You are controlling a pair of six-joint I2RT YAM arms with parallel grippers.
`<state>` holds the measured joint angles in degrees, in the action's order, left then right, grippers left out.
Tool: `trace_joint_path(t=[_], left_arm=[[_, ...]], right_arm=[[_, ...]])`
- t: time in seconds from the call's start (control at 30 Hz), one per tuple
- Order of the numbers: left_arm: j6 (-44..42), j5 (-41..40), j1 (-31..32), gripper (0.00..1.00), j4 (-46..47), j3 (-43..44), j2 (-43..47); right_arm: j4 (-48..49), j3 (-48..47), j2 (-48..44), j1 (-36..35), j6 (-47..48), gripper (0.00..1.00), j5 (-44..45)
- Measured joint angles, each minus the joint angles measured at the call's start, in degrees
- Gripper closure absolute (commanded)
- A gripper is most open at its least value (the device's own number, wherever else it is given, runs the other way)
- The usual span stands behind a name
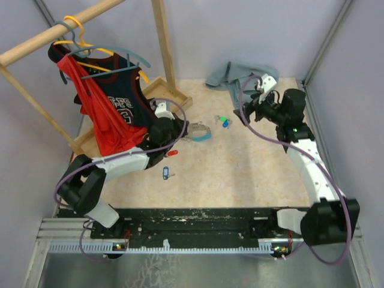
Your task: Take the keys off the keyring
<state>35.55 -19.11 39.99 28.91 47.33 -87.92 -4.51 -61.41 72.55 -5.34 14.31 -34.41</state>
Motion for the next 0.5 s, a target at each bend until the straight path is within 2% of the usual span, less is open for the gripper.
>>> trace_joint_path(t=[0.07,0.13,0.17,0.3,0.33,0.4,0.5], left_arm=[[2.0,-1.3,-1.0,1.0,-2.4,2.8,-2.8],[4.0,-2.7,-2.3,0.92,-4.7,6.0,-5.8],[4.8,-3.2,-2.7,0.85,-5.5,7.3,-7.0],[6.5,-6.2,-3.8,0.36,-9.8,12.7,-10.9],[6.1,-6.6,-3.8,0.31,-10.6,13.2,-11.1],[5.0,-6.6,-3.7,0.24,-11.2,13.2,-10.5],[2.3,-4.0,-3.7,0.22,-9.2,10.7,-7.3]], right_arm=[[1.4,2.3,-4.9,0.0,0.0,0.06,-1.8],[1.8,2.7,-6.8,0.0,-0.2,0.06,-3.5],[2.1,2.7,-7.0,0.1,-0.5,0.06,-3.9],[0.5,4.6,-5.8,1.3,-2.6,0.04,-4.0],[-0.1,4.8,-5.7,1.7,-3.2,0.03,-4.0],[-1.5,4.8,-5.7,2.9,-5.2,0.01,-3.9],[-2.9,4.7,-6.1,4.2,-7.5,0.01,-3.6]])
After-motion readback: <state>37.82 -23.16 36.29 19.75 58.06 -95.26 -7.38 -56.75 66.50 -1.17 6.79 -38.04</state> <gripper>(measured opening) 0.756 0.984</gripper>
